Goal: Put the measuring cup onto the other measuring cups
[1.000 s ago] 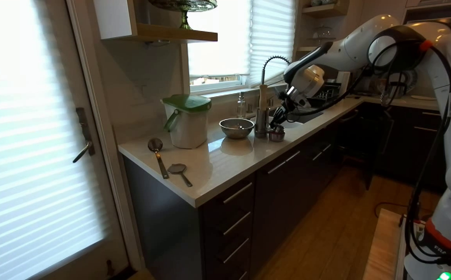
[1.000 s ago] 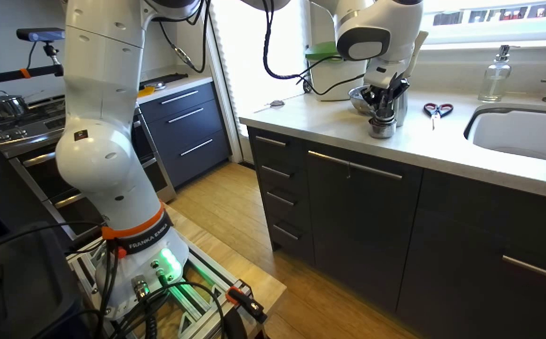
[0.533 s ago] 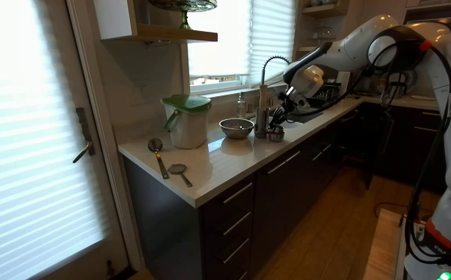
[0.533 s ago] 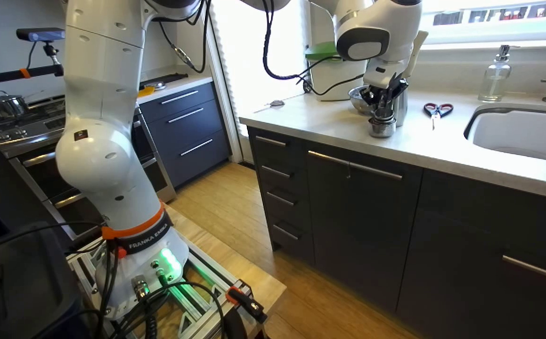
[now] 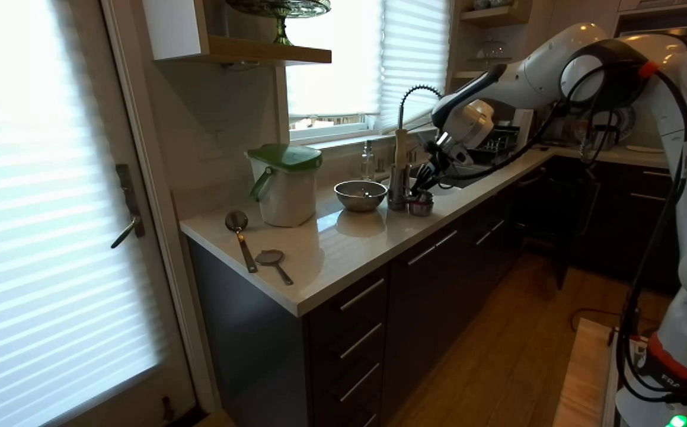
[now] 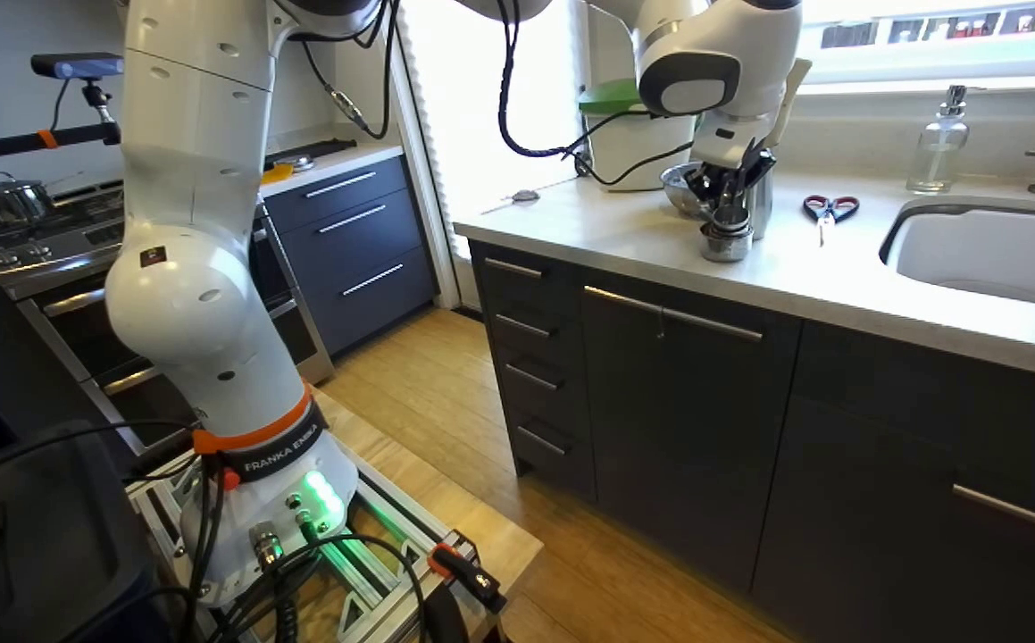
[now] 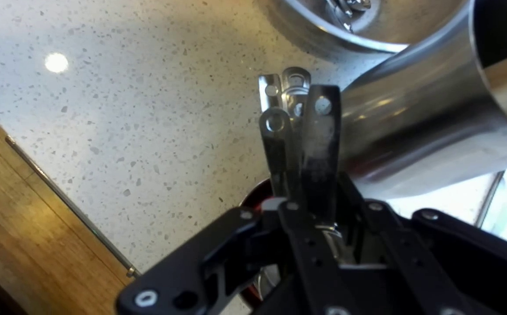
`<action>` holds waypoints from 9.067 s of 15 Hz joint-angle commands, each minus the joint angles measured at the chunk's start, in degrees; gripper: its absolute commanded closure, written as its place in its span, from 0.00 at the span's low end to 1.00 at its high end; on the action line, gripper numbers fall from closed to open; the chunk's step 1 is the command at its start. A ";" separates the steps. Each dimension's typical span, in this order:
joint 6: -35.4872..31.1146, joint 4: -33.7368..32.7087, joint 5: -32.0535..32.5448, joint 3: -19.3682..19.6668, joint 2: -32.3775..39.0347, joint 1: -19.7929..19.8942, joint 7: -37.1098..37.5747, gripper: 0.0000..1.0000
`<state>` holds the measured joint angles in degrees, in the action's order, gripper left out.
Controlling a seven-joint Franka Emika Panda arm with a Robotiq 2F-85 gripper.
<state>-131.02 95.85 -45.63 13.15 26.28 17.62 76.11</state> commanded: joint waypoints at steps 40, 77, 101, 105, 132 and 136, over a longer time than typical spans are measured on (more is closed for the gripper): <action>-6.41 -1.11 23.26 0.07 2.09 -7.13 11.21 0.56; -5.68 -0.74 31.45 0.98 0.22 -8.68 14.96 0.95; -0.64 -1.70 31.08 -0.63 1.74 -8.95 15.99 0.43; 0.28 -1.69 30.58 -1.02 1.54 -8.65 15.59 0.26; 14.70 16.72 49.84 -3.50 -22.90 -11.26 -13.09 0.00; 13.01 19.88 54.96 -3.66 -24.83 -11.03 -14.50 0.00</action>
<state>-116.56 111.65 5.85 9.65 4.37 6.53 62.88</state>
